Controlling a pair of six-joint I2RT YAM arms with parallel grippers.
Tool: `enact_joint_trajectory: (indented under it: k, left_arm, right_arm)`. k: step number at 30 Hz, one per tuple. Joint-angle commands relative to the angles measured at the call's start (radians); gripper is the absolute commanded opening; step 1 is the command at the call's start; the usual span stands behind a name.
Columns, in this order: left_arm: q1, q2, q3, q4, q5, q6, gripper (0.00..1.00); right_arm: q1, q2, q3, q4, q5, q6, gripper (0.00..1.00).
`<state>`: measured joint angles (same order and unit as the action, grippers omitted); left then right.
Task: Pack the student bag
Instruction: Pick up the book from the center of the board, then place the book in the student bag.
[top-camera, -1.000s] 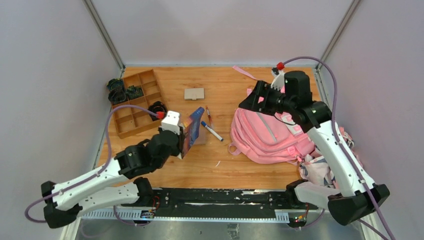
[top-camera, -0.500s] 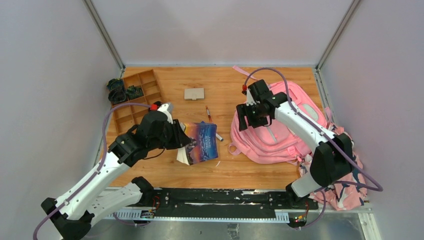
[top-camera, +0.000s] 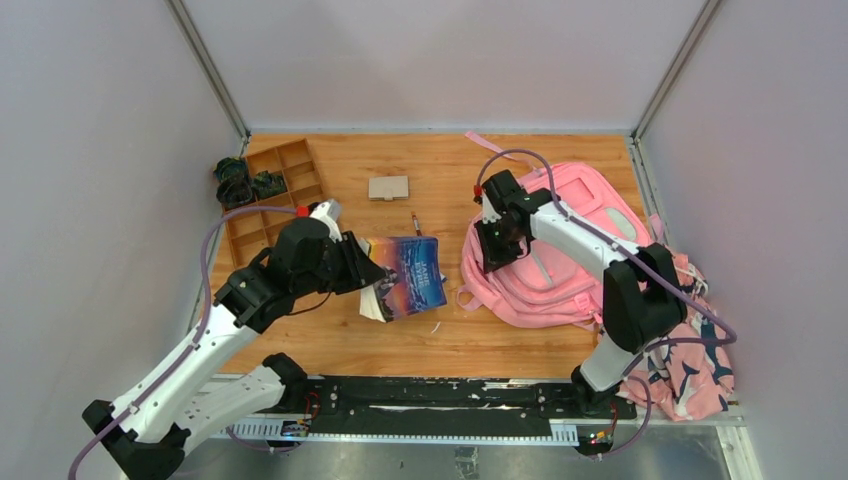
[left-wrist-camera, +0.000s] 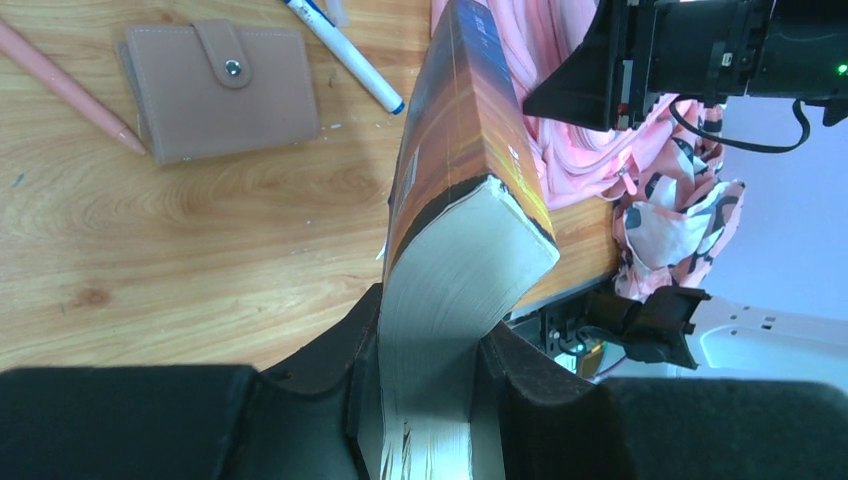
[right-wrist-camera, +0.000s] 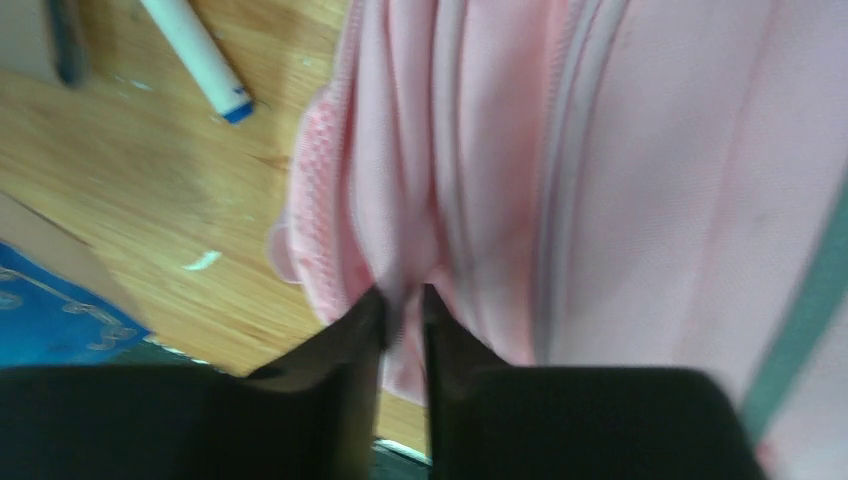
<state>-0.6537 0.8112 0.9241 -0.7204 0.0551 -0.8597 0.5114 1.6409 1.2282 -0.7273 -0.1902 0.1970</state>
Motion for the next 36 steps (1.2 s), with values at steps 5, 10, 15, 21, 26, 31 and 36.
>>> enact_joint_trajectory:
  k: [5,10,15,21,26,31,36]
  left_arm:
    - [0.021,-0.032,0.000,0.217,0.053,-0.055,0.00]
    - [0.026,-0.032,-0.041,0.315,0.081,-0.100,0.00]
    - [0.026,-0.017,-0.123,0.521,0.140,-0.194,0.00]
    - [0.025,0.061,-0.215,0.830,0.217,-0.396,0.00]
    - [0.023,0.121,-0.220,0.891,0.159,-0.468,0.00]
    - [-0.025,0.234,-0.177,0.908,0.137,-0.518,0.00]
    - [-0.196,0.409,-0.156,1.098,0.023,-0.571,0.00]
  right_arm:
    - [0.015,-0.114,0.071,-0.066,0.051,0.041,0.00]
    - [0.009,-0.312,0.193,-0.090,0.038,0.052,0.00]
    - [0.010,-0.395,0.283,-0.121,0.016,0.053,0.00]
    - [0.008,-0.409,0.291,-0.109,0.008,0.074,0.00]
    - [0.008,-0.408,0.258,-0.076,0.010,0.104,0.00]
    - [0.009,-0.418,0.237,-0.042,0.022,0.135,0.00]
    - [0.009,-0.422,0.231,-0.007,0.003,0.153,0.00]
